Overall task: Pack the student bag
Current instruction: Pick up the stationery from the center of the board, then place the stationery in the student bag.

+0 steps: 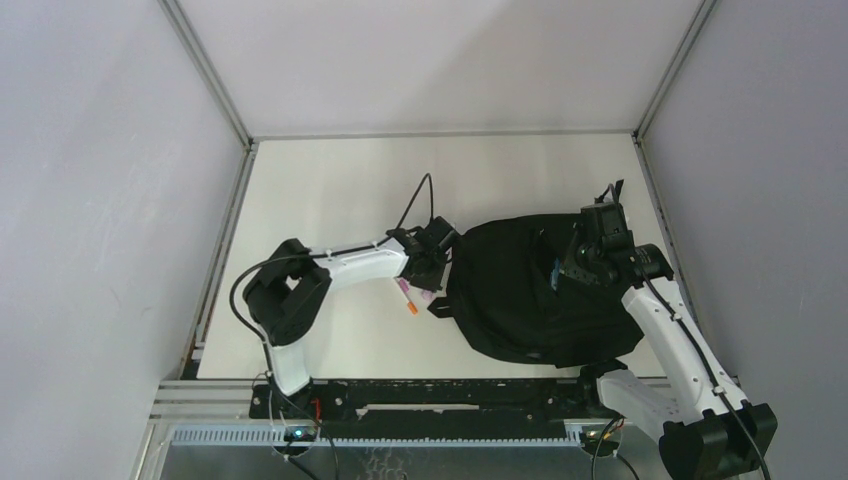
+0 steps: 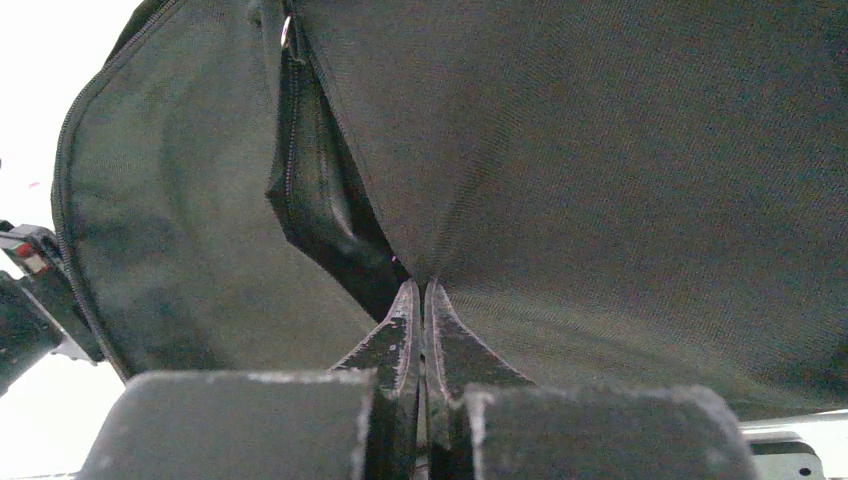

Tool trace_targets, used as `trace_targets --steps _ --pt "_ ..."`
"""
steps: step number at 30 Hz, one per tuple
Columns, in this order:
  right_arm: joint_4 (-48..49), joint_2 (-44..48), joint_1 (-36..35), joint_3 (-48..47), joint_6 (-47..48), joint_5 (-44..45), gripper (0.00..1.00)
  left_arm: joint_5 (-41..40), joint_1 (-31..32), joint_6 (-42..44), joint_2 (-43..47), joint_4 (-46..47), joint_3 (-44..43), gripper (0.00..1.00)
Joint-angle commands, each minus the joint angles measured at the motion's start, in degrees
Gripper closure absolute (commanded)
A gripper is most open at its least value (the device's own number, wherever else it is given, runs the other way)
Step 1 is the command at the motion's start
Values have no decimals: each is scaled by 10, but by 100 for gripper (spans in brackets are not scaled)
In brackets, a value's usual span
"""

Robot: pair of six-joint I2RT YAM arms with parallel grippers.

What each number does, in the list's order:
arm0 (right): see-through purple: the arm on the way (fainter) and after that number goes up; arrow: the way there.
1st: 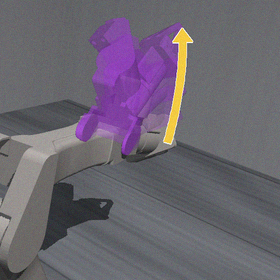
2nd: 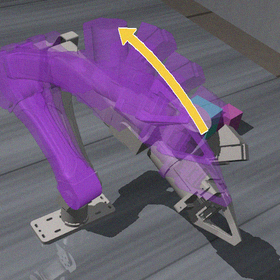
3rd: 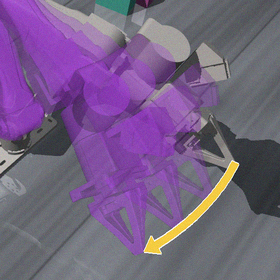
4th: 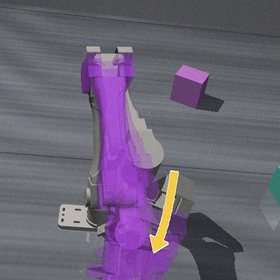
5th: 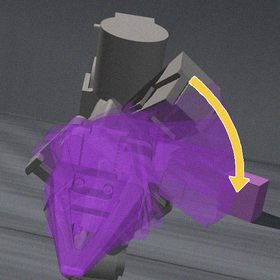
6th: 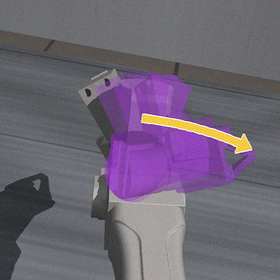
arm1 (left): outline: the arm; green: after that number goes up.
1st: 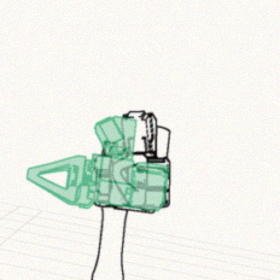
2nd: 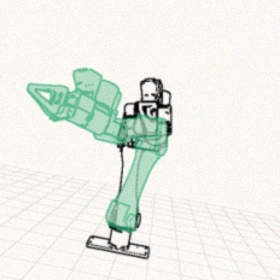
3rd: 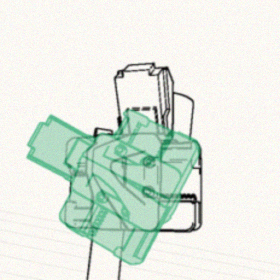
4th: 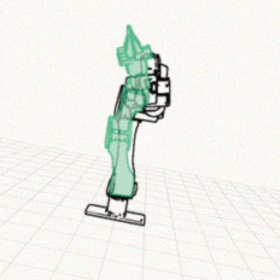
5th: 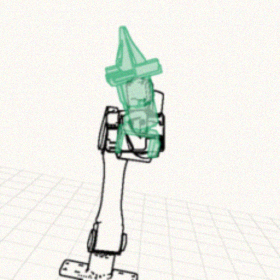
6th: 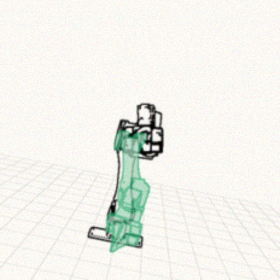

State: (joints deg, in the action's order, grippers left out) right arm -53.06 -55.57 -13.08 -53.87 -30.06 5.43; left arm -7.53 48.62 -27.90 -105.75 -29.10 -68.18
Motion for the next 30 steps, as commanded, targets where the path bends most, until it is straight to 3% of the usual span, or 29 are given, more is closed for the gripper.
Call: trace_targets --steps 1,8,13,17,19,24,30 --pt "26 12 1 -3 5 -7 100 -44 1 9 70 -59 -49 92" --pt "29 14 2 -3 2 -8 100 -102 3 0 187 -123 -107 98" --pt "42 13 2 -3 0 -5 100 41 40 -15 190 -92 -160 98" --pt "46 13 2 -3 -4 -8 100 224 62 -79 149 4 -173 98" --pt "43 16 2 -3 -4 -7 100 272 67 -119 120 45 -188 98" --pt "37 28 5 -3 -2 -4 100 337 70 -221 45 128 -228 99" --pt "34 34 9 -3 0 -8 100 362 70 -301 -21 163 -257 99"
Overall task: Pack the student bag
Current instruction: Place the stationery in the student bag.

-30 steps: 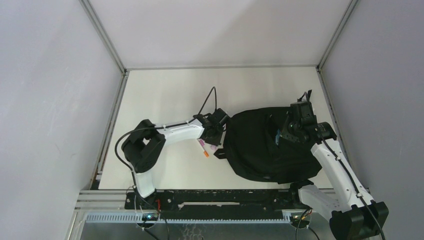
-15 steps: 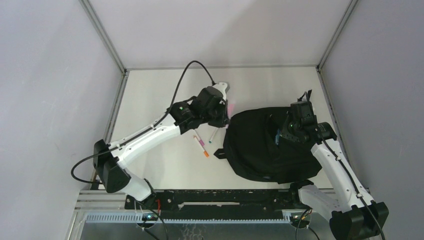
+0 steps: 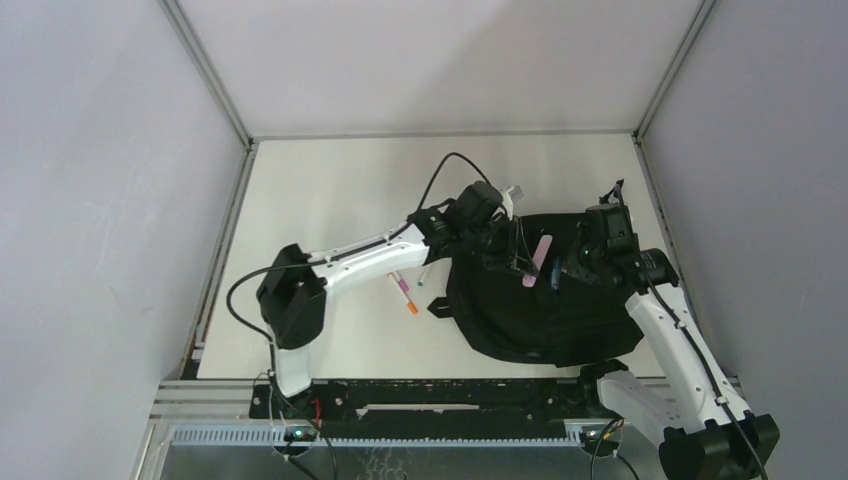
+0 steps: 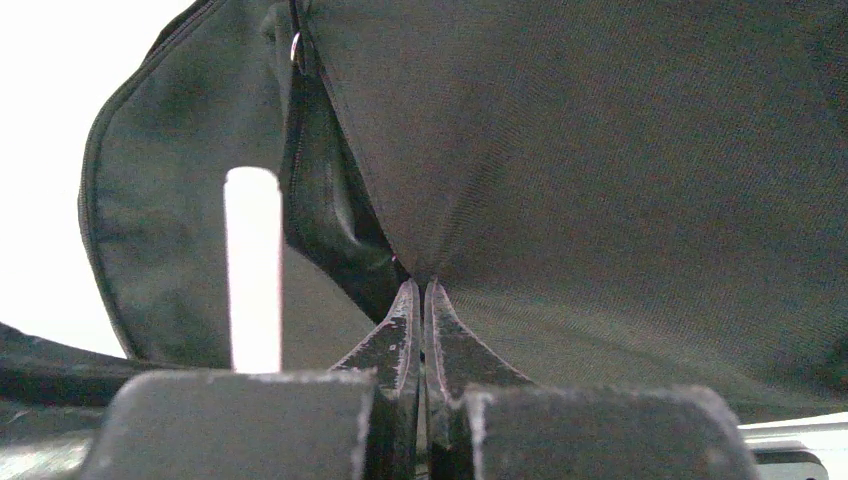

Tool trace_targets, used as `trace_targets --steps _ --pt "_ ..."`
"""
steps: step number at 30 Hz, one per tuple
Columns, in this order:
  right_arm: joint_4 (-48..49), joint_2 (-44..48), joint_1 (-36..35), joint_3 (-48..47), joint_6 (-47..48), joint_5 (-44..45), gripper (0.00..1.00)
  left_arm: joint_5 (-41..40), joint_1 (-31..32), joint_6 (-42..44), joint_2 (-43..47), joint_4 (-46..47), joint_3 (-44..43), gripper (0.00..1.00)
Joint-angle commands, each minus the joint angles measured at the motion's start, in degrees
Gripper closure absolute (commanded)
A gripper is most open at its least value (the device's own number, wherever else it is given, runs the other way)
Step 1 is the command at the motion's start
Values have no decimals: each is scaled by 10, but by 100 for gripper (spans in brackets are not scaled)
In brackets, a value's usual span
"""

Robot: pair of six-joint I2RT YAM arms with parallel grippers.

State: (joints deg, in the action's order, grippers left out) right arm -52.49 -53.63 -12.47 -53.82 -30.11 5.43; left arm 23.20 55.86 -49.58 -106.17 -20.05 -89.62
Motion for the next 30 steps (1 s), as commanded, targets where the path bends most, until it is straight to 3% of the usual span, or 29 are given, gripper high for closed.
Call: trace_targets --steps 1,13,22,30 --pt "28 14 3 -3 0 -8 100 61 -1 -99 -24 83 -41 99" --pt "23 18 5 -3 0 -5 100 22 1 -230 -41 130 17 99" --pt "22 19 6 -3 1 -5 100 -23 10 -276 -28 134 58 100" --pt "25 19 5 -3 -2 -11 100 -25 10 -282 -84 116 -19 97"
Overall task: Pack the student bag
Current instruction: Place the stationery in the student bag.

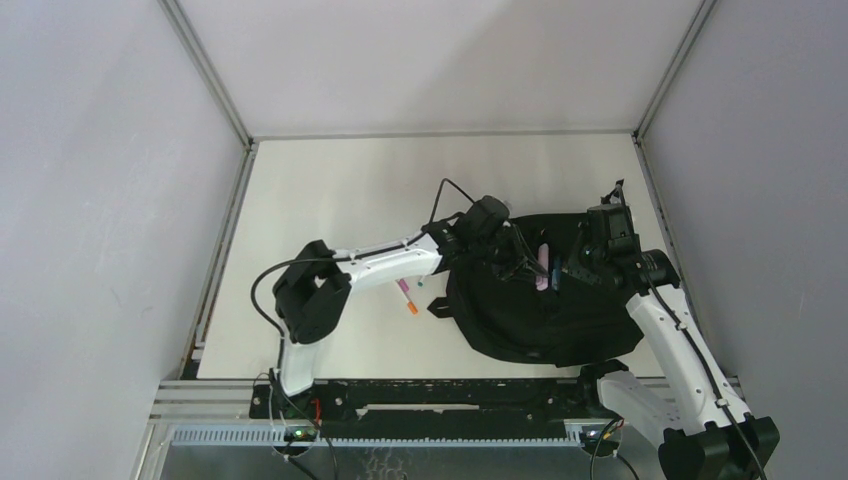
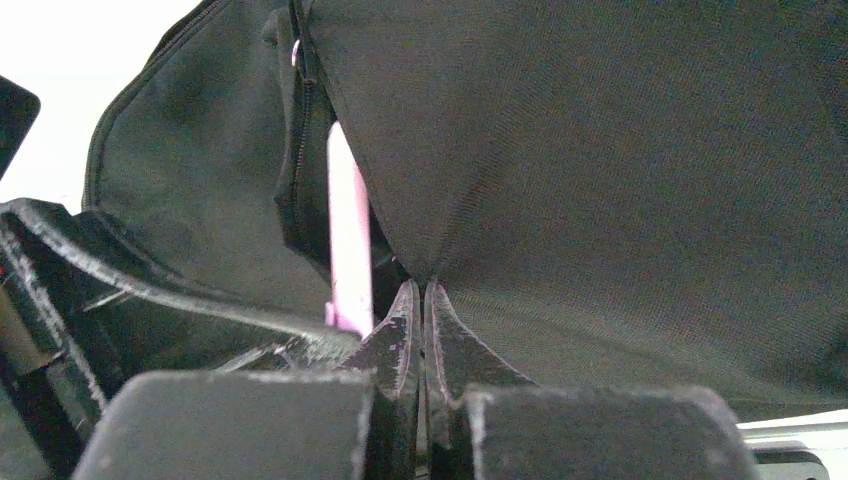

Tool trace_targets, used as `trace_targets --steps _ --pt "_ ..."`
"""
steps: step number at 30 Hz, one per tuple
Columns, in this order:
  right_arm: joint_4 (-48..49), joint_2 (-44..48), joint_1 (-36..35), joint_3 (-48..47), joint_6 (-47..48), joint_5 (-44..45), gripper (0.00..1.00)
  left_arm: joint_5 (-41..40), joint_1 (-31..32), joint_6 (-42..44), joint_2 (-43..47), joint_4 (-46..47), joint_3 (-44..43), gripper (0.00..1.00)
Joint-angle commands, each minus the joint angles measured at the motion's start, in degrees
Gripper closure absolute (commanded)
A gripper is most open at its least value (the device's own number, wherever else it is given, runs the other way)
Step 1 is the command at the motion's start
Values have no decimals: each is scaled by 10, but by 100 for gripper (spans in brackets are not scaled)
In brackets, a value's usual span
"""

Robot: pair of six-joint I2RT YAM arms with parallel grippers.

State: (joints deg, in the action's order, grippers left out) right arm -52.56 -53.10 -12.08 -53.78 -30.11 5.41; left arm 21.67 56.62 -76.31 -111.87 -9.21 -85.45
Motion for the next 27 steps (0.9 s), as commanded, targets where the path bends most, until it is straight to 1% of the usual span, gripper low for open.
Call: trace_targets --steps 1,2,5,6,7,10,14,17,19,21,24,27 --pt "26 15 1 -4 -2 -12 100 -10 2 -14 -43 7 -79 96" --pt "25 15 1 -4 -2 -12 100 -12 2 -7 -58 7 -96 95" --pt "24 17 1 -4 -1 -14 100 -16 0 27 -105 -34 -162 91" --pt "23 19 1 -4 -1 -14 100 -11 -1 37 -115 -41 -177 86" --pt "21 21 1 -4 -1 -13 100 -6 -2 43 -121 -44 -184 79" --pt "11 25 1 -4 0 -6 100 3 -1 77 -108 -41 -181 49" --pt "14 23 2 -4 4 -9 100 5 -1 143 -59 -49 -158 31" --pt "26 18 2 -4 3 -17 100 14 0 188 -35 -72 -156 30" --pt "31 15 2 -4 3 -21 100 20 1 211 -14 -83 -142 33" --pt "32 11 2 -4 3 -22 100 44 -2 235 10 -93 -124 35" --pt "28 10 2 -4 5 -18 100 55 -8 291 65 -123 -79 36" --pt "27 14 4 -4 7 -15 100 29 -12 361 140 -161 -13 36"
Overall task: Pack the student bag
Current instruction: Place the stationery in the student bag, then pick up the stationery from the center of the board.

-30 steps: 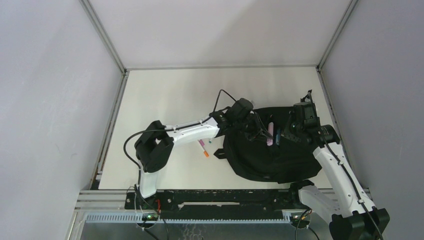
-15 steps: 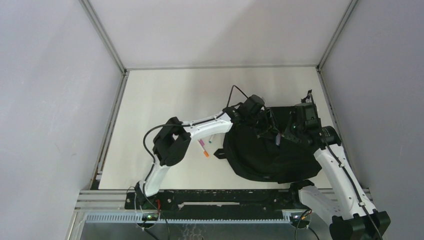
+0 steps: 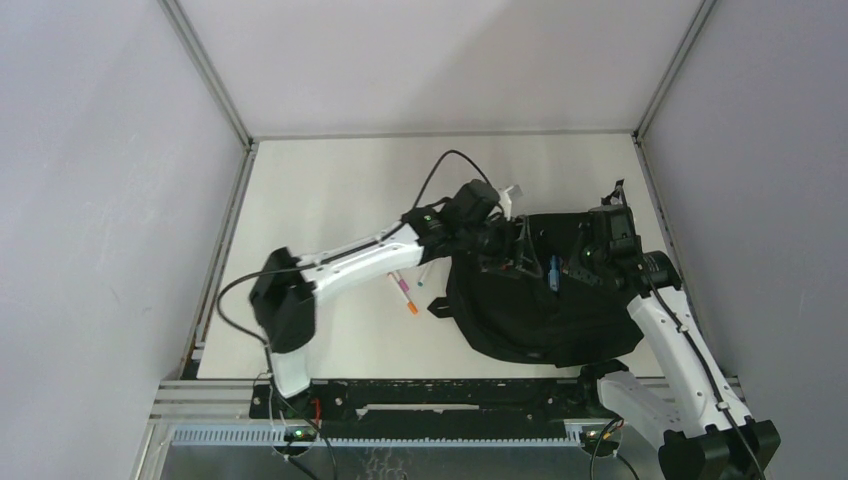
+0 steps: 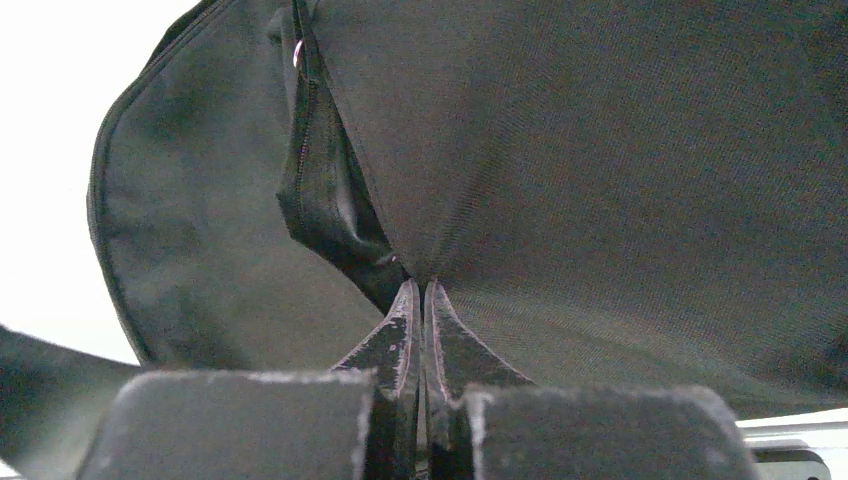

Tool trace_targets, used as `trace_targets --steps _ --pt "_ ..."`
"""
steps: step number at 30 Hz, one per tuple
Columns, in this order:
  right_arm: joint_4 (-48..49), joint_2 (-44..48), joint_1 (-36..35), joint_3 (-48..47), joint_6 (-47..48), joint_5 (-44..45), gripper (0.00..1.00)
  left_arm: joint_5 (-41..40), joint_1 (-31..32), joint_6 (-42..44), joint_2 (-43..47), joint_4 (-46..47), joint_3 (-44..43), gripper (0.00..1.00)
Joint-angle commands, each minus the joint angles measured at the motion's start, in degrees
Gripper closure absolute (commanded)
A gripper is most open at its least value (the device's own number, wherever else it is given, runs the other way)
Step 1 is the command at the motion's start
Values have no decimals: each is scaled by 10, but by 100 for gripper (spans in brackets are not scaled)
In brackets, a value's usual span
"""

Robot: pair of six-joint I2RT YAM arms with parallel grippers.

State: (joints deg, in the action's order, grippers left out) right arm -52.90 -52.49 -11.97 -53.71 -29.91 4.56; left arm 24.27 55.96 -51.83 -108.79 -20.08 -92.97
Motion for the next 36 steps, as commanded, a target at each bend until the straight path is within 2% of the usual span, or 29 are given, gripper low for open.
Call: trace_targets --steps 1,4,7,11,13,15,18,23,30,36 --pt "33 8 5 -4 7 -9 100 5 -11 134 133 -59 86 36" --pt "34 6 8 -4 8 -11 100 -4 -41 161 205 -63 175 36" --pt "36 1 7 -4 3 -15 100 -110 -76 203 271 -96 243 35" --pt "39 3 5 -4 3 -19 100 -283 -84 290 302 -136 279 34" --pt "37 4 5 -4 3 -17 100 -344 -84 321 310 -111 302 33" --pt "35 5 5 -4 1 -17 100 -372 -84 354 311 -60 334 33" --pt "29 7 2 -4 1 -14 100 -383 -89 362 280 -25 341 34" --pt "24 16 3 -4 2 -11 100 -328 -121 342 160 -67 270 35" --pt "14 20 4 -4 2 -5 100 -321 -124 310 59 -57 230 37" --pt "11 24 6 -4 2 -3 100 -323 -125 300 -5 -64 186 47"
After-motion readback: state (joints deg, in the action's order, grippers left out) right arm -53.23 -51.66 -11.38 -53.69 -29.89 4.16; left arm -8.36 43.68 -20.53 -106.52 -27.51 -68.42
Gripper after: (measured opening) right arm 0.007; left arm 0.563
